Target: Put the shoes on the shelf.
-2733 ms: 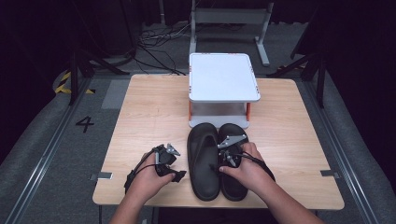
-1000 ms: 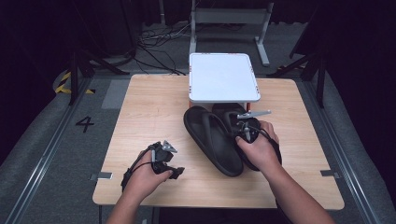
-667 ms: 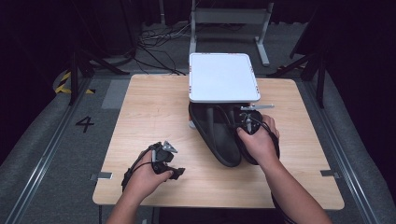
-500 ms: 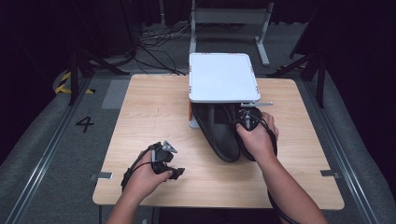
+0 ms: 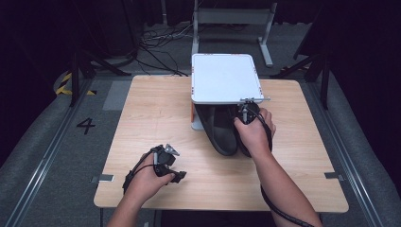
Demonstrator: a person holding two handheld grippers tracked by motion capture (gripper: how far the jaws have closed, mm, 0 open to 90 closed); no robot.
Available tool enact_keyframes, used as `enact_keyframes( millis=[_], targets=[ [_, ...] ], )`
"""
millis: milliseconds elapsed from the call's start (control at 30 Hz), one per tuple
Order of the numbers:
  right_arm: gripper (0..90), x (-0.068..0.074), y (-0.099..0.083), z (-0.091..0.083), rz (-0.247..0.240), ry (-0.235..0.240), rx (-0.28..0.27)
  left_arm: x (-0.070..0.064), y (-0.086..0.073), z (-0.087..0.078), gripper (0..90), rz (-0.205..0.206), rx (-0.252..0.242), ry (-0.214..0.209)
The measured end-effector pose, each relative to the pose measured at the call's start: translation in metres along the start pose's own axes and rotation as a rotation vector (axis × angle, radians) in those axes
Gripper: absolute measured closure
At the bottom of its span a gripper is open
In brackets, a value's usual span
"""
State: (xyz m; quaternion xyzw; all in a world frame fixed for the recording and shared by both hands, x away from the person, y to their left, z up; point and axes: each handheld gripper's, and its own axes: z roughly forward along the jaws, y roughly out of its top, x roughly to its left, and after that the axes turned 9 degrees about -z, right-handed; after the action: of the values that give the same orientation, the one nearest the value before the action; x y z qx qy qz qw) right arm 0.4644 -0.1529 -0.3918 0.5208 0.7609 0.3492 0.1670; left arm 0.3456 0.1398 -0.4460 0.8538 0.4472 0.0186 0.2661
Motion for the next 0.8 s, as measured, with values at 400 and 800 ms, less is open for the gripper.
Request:
enact_keyframes(
  millis=[400, 800],
  targets=[
    [77.6, 0.006, 0.001, 0.02, -0.005, -0.044, 0.017, 0.0, 0.0, -0.001, 33.1, 0.001, -0.002, -0.006],
    [77.6, 0.01, 0.001, 0.034, -0.01, -0.094, -0.043, -0.001, 0.001, -0.001, 33.1, -0.003, -0.003, -0.008]
  ],
)
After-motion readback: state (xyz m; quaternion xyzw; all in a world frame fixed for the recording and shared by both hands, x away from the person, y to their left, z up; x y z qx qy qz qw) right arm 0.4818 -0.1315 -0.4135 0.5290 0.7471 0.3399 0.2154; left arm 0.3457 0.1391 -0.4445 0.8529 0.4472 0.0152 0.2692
